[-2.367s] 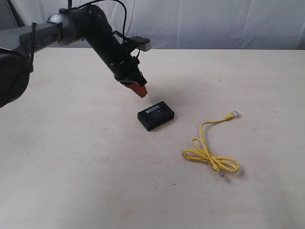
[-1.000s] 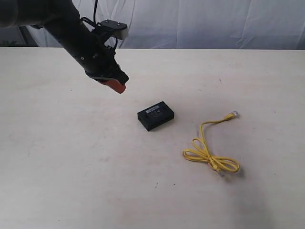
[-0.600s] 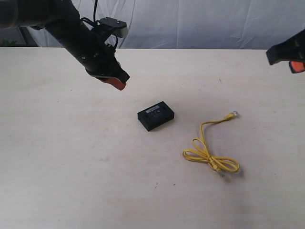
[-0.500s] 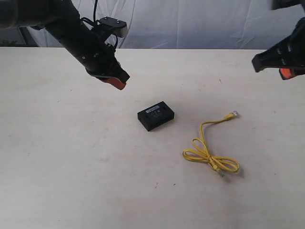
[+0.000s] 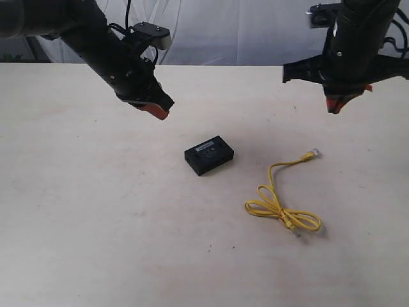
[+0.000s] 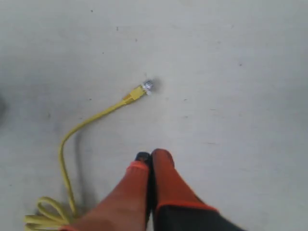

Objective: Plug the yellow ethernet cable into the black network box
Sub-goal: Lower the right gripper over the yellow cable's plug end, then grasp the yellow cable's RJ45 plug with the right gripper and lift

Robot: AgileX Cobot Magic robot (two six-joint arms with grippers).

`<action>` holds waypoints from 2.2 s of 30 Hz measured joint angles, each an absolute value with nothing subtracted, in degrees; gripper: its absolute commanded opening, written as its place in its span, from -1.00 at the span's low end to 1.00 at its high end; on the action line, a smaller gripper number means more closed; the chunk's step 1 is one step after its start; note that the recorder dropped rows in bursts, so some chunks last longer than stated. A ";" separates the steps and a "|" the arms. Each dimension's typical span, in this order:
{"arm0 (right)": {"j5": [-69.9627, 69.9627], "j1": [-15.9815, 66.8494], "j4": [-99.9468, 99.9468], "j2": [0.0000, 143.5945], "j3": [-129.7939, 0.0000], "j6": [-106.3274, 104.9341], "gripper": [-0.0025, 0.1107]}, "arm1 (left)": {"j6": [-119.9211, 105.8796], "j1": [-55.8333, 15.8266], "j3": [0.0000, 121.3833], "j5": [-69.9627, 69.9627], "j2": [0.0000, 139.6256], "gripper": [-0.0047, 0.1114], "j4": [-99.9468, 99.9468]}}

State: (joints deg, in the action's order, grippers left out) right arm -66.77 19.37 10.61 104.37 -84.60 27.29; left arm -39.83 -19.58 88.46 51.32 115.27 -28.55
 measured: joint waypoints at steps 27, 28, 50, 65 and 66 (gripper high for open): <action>-56.57 12.26 0.79 118.45 -85.70 37.04 -0.07 | -39.83 -19.58 88.46 49.54 115.27 -0.92 -28.55; -56.05 12.26 1.01 118.92 -85.70 37.28 -0.07 | -39.83 -19.58 88.46 49.54 115.27 -0.92 -28.55; -53.41 12.51 -0.66 125.14 -85.45 38.43 -0.07 | -39.96 -19.58 88.46 48.74 115.27 -0.92 -29.06; -51.31 12.90 -1.81 125.65 -85.45 32.52 -0.97 | -40.23 -19.58 88.46 48.52 115.27 -0.92 -29.50; -51.20 12.90 -1.85 125.65 -85.45 30.66 -0.97 | -40.50 -19.58 88.46 48.52 115.27 -0.92 -29.50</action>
